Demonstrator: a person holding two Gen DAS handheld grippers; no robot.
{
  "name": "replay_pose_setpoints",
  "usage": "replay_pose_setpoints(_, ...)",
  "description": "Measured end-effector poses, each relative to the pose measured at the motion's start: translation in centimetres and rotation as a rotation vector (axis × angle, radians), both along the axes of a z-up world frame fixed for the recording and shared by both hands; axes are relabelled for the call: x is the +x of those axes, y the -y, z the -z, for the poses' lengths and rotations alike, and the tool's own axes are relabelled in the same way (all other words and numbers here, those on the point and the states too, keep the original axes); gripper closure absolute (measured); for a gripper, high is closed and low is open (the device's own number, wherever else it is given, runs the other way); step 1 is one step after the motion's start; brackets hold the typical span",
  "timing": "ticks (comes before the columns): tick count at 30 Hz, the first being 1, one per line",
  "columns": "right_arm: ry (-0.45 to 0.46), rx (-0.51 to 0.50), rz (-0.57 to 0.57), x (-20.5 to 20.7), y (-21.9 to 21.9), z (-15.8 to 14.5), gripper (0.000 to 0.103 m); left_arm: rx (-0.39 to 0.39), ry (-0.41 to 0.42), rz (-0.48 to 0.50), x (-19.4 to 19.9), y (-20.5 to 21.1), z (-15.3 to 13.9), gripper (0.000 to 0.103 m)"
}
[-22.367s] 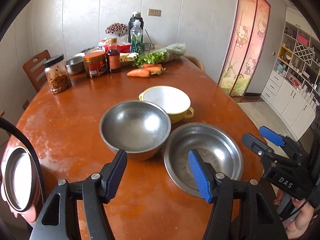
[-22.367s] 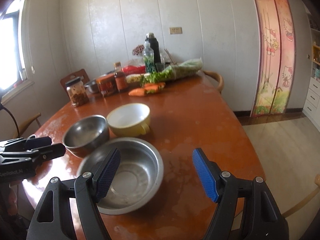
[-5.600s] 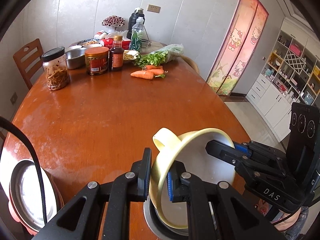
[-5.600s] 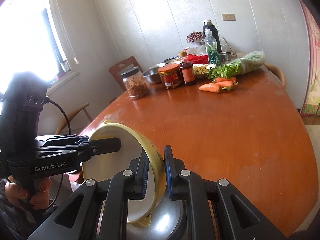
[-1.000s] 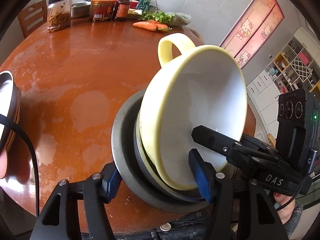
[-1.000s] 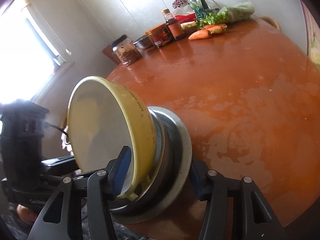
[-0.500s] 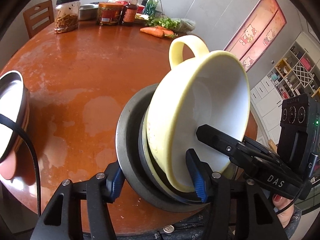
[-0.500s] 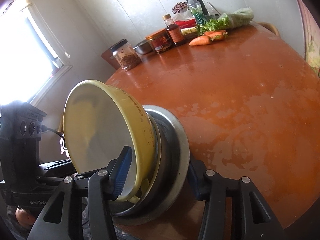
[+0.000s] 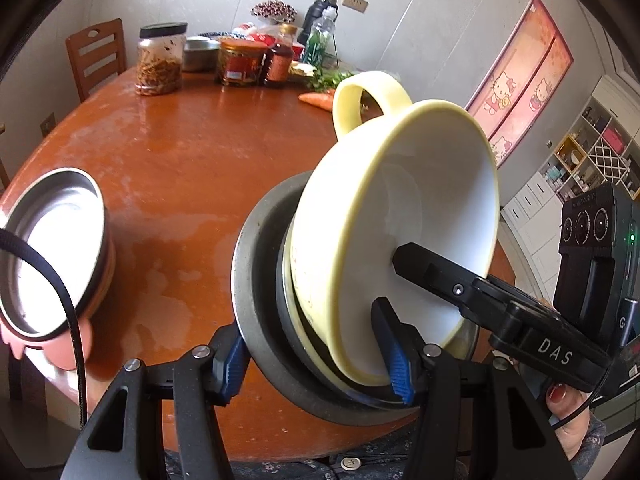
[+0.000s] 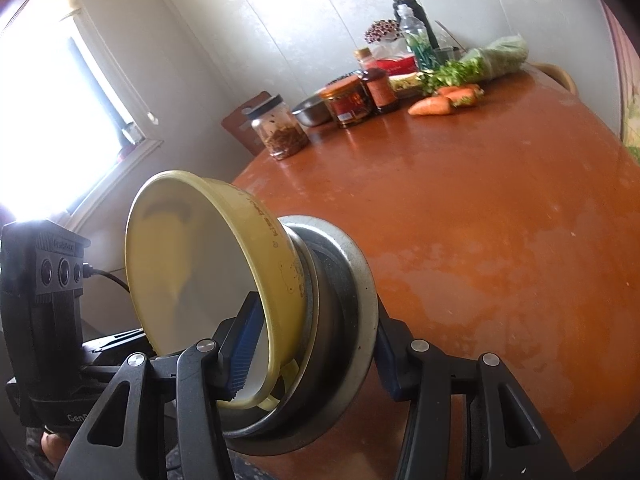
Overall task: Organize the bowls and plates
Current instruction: 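Carry the nested basin and bowls with the left tool toward the orange plates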
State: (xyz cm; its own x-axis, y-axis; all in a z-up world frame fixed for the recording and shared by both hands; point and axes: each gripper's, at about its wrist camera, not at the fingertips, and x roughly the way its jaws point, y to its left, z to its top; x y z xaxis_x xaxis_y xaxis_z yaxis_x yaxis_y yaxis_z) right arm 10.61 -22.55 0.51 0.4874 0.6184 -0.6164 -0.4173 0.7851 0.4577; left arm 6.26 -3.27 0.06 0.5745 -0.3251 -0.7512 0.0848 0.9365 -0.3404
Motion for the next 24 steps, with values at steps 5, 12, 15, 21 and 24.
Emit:
replay_pose_setpoints(5, 0.023, -0.001, -0.031, 0.3, -2.1, -1.1, 0.051, -0.005, 0.021, -0.035, -0.5, -1.9, -0.9, 0.046)
replay_pose_setpoints(12, 0.059, -0.01, -0.089, 0.7, -5.4, -3.1, 0.051, -0.014, 0.067, -0.087, -1.1, -5.5, -2.7, 0.046)
replay_pose_setpoints(15, 0.079, -0.015, -0.118, 0.9, -7.2, -4.0, 0.051, -0.005, 0.09, -0.116, -1.3, -7.2, -3.5, 0.046)
replay_pose_setpoints(21, 0.112, -0.028, -0.174, 1.1, -11.5, -5.4, 0.051, 0.013, 0.116, -0.162, -2.1, -10.6, -4.9, 0.046)
replay_pose_setpoints(24, 0.117, -0.027, -0.201, 1.3, -13.4, -5.8, 0.051, 0.018, 0.123, -0.185, -2.8, -12.3, -5.4, 0.046)
